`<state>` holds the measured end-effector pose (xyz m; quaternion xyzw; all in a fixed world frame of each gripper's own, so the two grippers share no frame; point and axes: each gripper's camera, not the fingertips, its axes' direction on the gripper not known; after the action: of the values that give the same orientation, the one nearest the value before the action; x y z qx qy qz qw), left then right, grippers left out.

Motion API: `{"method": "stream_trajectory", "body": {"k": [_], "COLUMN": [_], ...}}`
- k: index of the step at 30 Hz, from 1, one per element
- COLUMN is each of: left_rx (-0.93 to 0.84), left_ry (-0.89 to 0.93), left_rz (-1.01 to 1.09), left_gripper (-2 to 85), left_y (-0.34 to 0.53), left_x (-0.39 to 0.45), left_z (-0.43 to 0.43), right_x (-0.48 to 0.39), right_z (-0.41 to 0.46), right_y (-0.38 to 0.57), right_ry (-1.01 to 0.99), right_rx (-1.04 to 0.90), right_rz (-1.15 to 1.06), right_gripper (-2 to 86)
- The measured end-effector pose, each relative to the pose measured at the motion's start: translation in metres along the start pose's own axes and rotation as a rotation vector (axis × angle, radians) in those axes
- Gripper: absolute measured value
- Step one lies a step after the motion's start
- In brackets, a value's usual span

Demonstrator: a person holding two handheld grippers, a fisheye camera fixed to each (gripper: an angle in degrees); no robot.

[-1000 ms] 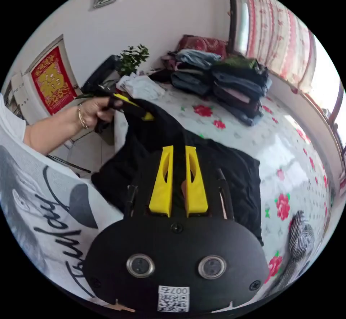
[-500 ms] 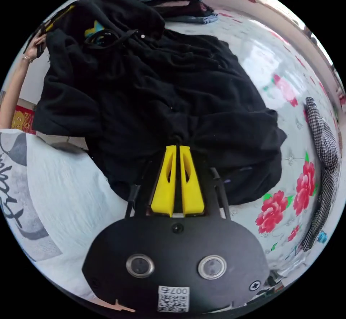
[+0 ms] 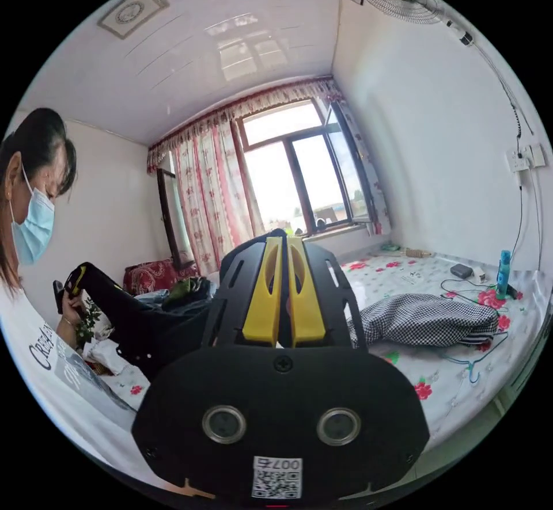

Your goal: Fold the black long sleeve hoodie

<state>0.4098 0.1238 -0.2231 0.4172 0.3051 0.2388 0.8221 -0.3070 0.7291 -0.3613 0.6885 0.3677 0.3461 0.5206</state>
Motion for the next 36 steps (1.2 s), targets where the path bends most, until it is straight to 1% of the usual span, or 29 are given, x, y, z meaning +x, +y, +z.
{"method": "stream_trajectory", "body": {"k": [3,5,6,7,9,10,11,12,13,14,15,16,17,18,20,21,23,25,26,28,29,31,33,34,35,36], "left_rx": [0.15,0.189,0.186,0.176,0.088,0.056,-0.024,-0.148,-0.237,-0.432,-0.606,-0.676,-0.745,-0.764,-0.782,-0.837,-0.923,-1.009,-1.068,-1.119,-1.128,-1.156,-1.212,-1.238,-1.3,-1.344], "left_ry": [0.037,0.008,-0.055,-0.085,-0.148,-0.181,-0.273,-0.377,-0.43,-0.545,-0.658,-0.691,-0.707,-0.733,-0.801,-0.845,-0.845,-0.842,-0.821,-0.792,-0.761,-0.711,-0.645,-0.629,-0.602,-0.579], "left_rz": [0.066,0.142,0.18,0.173,0.067,0.042,-0.008,-0.038,-0.041,-0.079,-0.218,-0.319,-0.442,-0.503,-0.496,-0.492,-0.517,-0.535,-0.544,-0.562,-0.579,-0.598,-0.591,-0.589,-0.585,-0.566], "left_gripper": [-0.7,-0.7,-0.6,-0.6,-0.4,-0.3,0.0,0.5,0.9,1.9,3.1,4.0,5.7,6.2,6.5,6.6,6.8,7.0,7.1,7.4,7.9,8.3,7.5,5.5,1.6,0.7], "left_y": [-0.026,-0.035,-0.038,-0.039,-0.036,-0.033,-0.025,-0.012,-0.004,0.021,0.057,0.076,0.11,0.139,0.174,0.197,0.233,0.266,0.286,0.308,0.318,0.328,0.34,0.344,0.35,0.354], "left_x": [0.029,0.042,0.046,0.043,0.013,0.003,-0.022,-0.056,-0.076,-0.122,-0.173,-0.196,-0.225,-0.238,-0.238,-0.236,-0.231,-0.223,-0.217,-0.209,-0.205,-0.202,-0.203,-0.205,-0.208,-0.212], "left_z": [-0.01,-0.008,-0.001,0.004,0.039,0.05,0.076,0.109,0.128,0.162,0.181,0.183,0.177,0.162,0.137,0.124,0.108,0.099,0.098,0.101,0.106,0.119,0.143,0.151,0.165,0.177], "right_x": [-0.003,0.0,0.003,0.007,0.011,0.013,0.014,0.016,0.025,0.031,0.048,0.062,0.066,0.066,0.054,0.039,0.011,-0.042,-0.058,-0.132,-0.151,-0.224,-0.268,-0.293,-0.305,-0.325], "right_z": [-0.026,-0.036,-0.035,-0.029,-0.007,0.015,0.029,0.064,0.105,0.126,0.164,0.195,0.205,0.215,0.22,0.223,0.229,0.248,0.255,0.28,0.286,0.304,0.317,0.325,0.328,0.335], "right_y": [-0.023,-0.035,-0.041,-0.046,-0.05,-0.052,-0.052,-0.048,-0.038,-0.03,-0.008,0.017,0.031,0.057,0.092,0.116,0.152,0.197,0.207,0.244,0.252,0.279,0.298,0.313,0.321,0.339], "right_ry": [0.069,0.058,0.044,0.034,0.028,0.044,0.061,0.115,0.142,0.148,0.186,0.221,0.217,0.189,0.098,0.048,-0.027,-0.195,-0.239,-0.402,-0.435,-0.566,-0.656,-0.714,-0.737,-0.76], "right_rx": [0.094,0.153,0.164,0.158,0.113,0.054,0.008,-0.099,-0.23,-0.298,-0.431,-0.575,-0.629,-0.685,-0.756,-0.801,-0.877,-0.998,-1.029,-1.149,-1.171,-1.22,-1.249,-1.289,-1.315,-1.374], "right_rz": [-0.036,-0.034,-0.023,-0.01,0.003,0.005,-0.006,-0.028,-0.017,-0.003,0.064,0.121,0.126,0.132,0.111,0.08,0.025,-0.04,-0.067,-0.244,-0.299,-0.524,-0.645,-0.715,-0.754,-0.846], "right_gripper": [-0.2,-0.2,-0.1,-0.1,0.0,0.2,0.3,0.5,0.9,1.3,2.1,2.7,3.0,3.6,4.4,5.0,6.0,7.6,8.0,9.2,9.4,10.0,10.2,10.1,10.1,9.7]}}
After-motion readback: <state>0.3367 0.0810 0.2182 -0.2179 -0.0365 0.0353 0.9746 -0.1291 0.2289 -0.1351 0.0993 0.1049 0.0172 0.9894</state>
